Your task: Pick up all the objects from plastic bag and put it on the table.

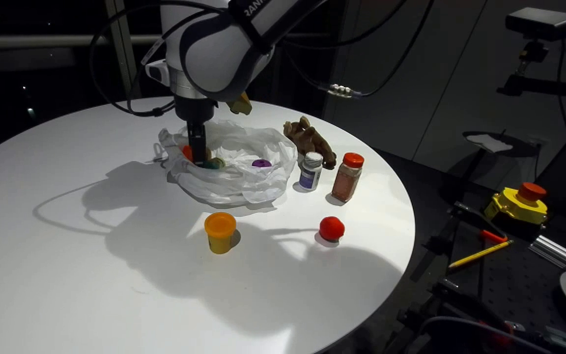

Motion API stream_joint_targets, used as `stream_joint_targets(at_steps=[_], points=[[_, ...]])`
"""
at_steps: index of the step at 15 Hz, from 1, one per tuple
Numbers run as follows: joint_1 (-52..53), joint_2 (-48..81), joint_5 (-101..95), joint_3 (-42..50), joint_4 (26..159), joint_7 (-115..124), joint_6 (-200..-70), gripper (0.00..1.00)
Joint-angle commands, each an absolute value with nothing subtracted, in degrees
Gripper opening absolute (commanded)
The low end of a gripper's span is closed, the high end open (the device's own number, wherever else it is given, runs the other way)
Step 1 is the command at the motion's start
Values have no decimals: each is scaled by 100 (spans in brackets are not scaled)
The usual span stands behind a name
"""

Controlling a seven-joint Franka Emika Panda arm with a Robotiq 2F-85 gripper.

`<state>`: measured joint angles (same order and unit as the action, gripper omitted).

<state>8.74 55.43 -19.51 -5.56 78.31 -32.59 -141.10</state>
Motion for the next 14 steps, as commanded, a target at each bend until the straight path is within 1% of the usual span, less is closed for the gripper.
stream_joint_targets(at_steps=[1, 4, 5, 6, 7, 8, 12, 13, 14], points=[[861, 6139, -2023, -499, 6699, -3571, -13798, 100], [871, 6388, -1992, -452, 6270, -3735, -13626, 100], [878, 6448, -1980, -448, 6167, -3791, -13548, 75], [886, 6510, -1980, -434, 6087, -3837, -13502, 72], [894, 6579, -1979, -417, 5990, -3873, -13445, 66], [901, 6623, -1981, -401, 5925, -3911, -13376, 56], [927, 6634, -1980, -330, 5719, -3925, -13179, 27], [933, 6567, -1995, -300, 5748, -3894, -13169, 21], [939, 6489, -2008, -272, 5798, -3862, -13170, 21]])
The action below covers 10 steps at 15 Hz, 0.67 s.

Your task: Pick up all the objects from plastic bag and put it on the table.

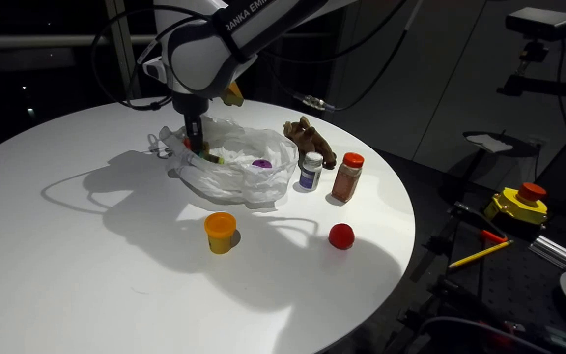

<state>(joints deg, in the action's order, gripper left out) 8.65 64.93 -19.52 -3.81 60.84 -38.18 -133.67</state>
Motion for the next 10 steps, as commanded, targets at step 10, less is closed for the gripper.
stream_joint_targets(at_steps=[10], points=[[952, 4734, -2076, -111, 7861, -3275, -13138, 21]])
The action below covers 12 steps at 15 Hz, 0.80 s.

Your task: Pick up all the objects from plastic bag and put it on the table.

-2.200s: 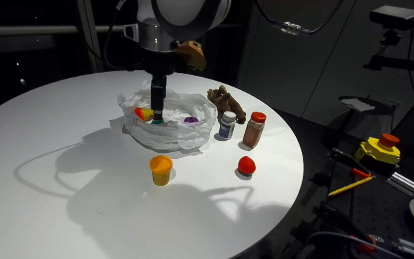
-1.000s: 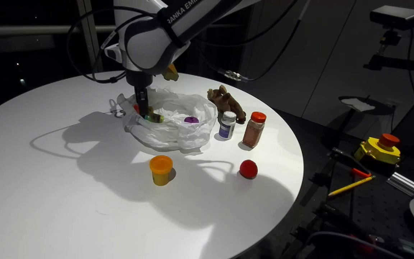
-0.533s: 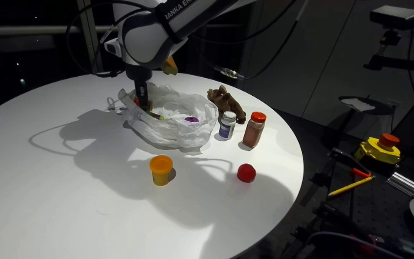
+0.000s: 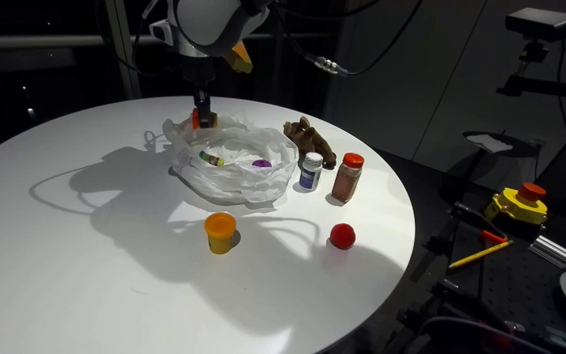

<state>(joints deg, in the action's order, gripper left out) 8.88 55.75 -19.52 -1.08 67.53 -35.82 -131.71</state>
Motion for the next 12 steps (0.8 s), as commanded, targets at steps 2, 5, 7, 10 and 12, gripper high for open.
stream_joint_targets(at_steps=[2, 5, 7, 10, 12], points=[[993, 4512, -2125, -127, 8401, -3042, -13308, 20], [1057, 4157, -2059, -274, 9249, -2601, -13368, 20], [1103, 3870, -2050, -384, 9821, -2319, -13452, 20], [1216, 3300, -2124, -427, 10656, -1777, -13767, 20], [1308, 2828, -2212, -374, 11213, -1370, -14040, 20]])
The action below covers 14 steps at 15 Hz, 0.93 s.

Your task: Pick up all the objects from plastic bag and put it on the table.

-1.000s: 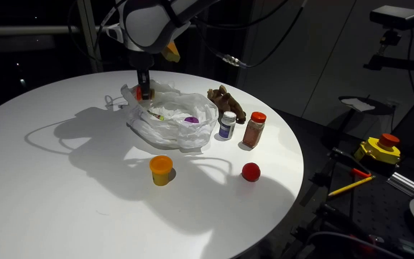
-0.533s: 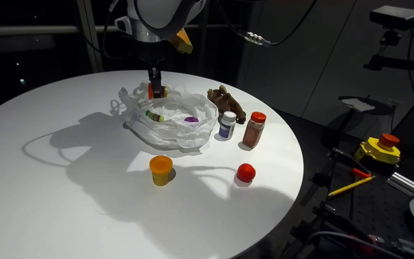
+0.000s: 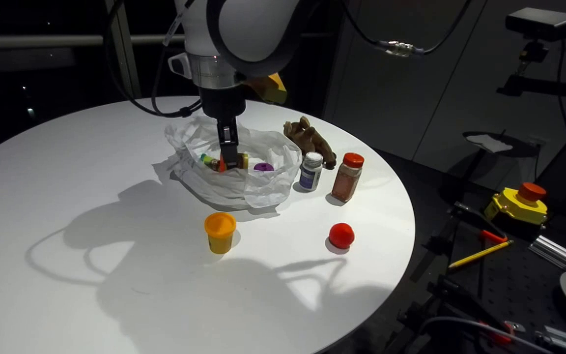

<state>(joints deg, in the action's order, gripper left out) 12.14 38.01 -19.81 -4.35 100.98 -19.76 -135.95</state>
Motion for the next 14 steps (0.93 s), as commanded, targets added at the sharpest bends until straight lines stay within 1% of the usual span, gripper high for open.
stream_joint_targets(at_steps=[1, 5, 9, 12, 14], points=[[1341, 2566, -2258, -365, 11491, -1212, -14124, 20], [1337, 1467, -2376, -455, 12646, -778, -14076, 20], [1258, 409, -1884, -820, 13896, -827, -14039, 20], [1324, 134, -1037, -1154, 14449, -869, -14401, 20], [1408, 269, -975, -1282, 14686, -501, -14848, 20]])
